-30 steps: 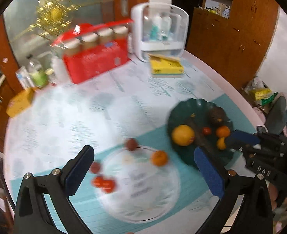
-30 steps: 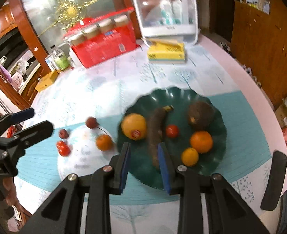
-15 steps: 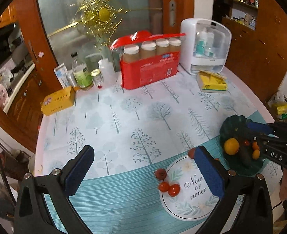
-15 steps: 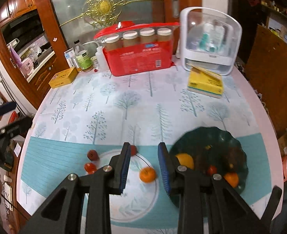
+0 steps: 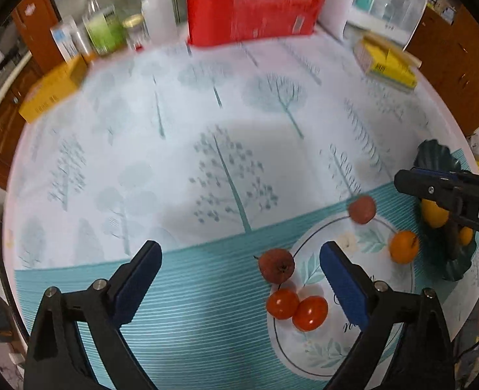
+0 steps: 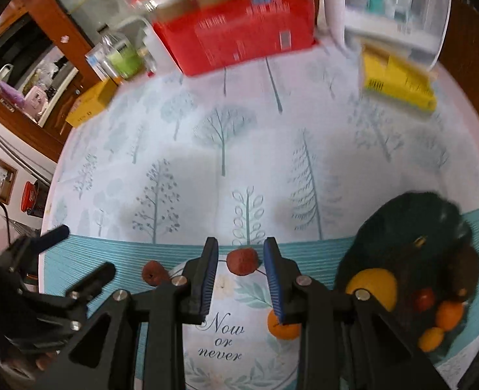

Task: Organize fruits
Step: 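Close the right gripper on a brown lychee while the left gripper grasps another brown lychee, then carry both lychees onto the green plate and open both grippers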

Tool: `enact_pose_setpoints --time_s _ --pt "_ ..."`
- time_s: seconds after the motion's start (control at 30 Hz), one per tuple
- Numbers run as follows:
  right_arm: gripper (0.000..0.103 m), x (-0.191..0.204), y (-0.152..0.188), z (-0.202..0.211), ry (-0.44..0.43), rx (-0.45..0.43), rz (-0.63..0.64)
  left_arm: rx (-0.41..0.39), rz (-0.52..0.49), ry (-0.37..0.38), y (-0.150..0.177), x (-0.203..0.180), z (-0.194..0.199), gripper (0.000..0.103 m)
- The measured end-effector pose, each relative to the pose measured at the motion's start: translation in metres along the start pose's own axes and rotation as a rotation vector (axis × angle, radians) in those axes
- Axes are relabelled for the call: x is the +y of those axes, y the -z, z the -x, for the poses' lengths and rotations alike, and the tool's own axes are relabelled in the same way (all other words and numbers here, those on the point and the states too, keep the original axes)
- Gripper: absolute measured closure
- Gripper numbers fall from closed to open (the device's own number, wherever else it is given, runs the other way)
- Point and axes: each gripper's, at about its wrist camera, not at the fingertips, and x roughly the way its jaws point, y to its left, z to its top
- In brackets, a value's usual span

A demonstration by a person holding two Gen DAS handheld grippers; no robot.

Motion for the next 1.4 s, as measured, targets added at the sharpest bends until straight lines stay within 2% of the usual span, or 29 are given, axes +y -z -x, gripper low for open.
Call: enact_pose_setpoints --time_s 0.17,0.27,0.3,0.4,0.57,0.83,1.13,1.4 --pt "0.074 -0.003 0.005 -0.033 -0.030 0.065 -0.010 0.051 0.017 0.041 0.004 -0.004 -0.030 0.023" --pt "0.074 -0.002 0.007 -0.046 -0.048 0.093 -0.004 0.061 0.011 0.041 0.006 -0.008 -0.037 0.026" --pt "0.074 -0.002 0.008 -0.050 -0.046 0.100 0.001 0.061 0.010 0.042 0.007 -0.010 -0.039 0.026" --pt "0.074 0.001 0.008 -0.053 -0.015 0.086 0.026 0.072 0.010 0.052 0.009 -0.010 -0.045 0.036" --pt "0.074 -0.003 0.008 -0.063 -0.022 0.108 0.025 0.092 0.031 0.063 0.011 -0.009 -0.054 0.047" --pt "0.074 -0.005 0.009 -0.064 -0.030 0.088 0.026 0.091 0.021 0.050 0.015 -0.016 -0.057 0.052" --pt "0.070 -0.010 0.014 -0.067 -0.067 0.096 -0.001 0.096 0.036 0.077 0.014 -0.019 -0.057 0.070" --pt "0.072 -0.013 0.023 -0.064 -0.085 0.083 -0.019 0.076 0.040 0.066 0.015 -0.019 -0.049 0.074"
